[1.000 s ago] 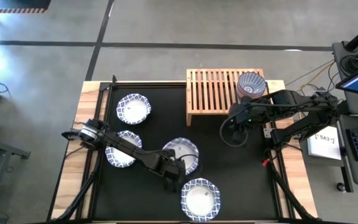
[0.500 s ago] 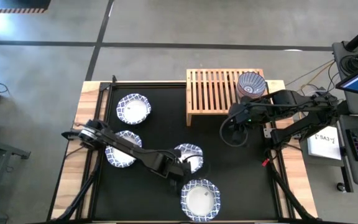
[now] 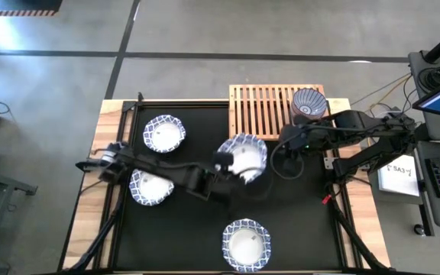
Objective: Place and stack bowls onto a shelf
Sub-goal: Put the white bowl on the shelf
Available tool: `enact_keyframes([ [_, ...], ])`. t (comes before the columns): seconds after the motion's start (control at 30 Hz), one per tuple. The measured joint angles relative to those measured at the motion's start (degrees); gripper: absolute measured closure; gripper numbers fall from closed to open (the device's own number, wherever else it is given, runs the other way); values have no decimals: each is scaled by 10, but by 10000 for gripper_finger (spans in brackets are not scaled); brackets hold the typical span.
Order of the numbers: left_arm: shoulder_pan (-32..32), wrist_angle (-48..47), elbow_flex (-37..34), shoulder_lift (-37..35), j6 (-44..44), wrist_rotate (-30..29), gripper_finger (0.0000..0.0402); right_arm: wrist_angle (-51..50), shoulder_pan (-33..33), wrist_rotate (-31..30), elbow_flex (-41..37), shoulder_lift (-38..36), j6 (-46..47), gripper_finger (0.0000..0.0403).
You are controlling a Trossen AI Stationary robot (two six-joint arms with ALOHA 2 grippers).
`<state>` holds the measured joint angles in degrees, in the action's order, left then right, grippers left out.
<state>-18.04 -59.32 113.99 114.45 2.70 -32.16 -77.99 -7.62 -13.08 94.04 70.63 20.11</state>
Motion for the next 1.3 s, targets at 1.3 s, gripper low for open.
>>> enact_keyframes([
  [1.3,280,213,-13,13,-232,164,401,20,0,-146,42,-7,-48,303],
])
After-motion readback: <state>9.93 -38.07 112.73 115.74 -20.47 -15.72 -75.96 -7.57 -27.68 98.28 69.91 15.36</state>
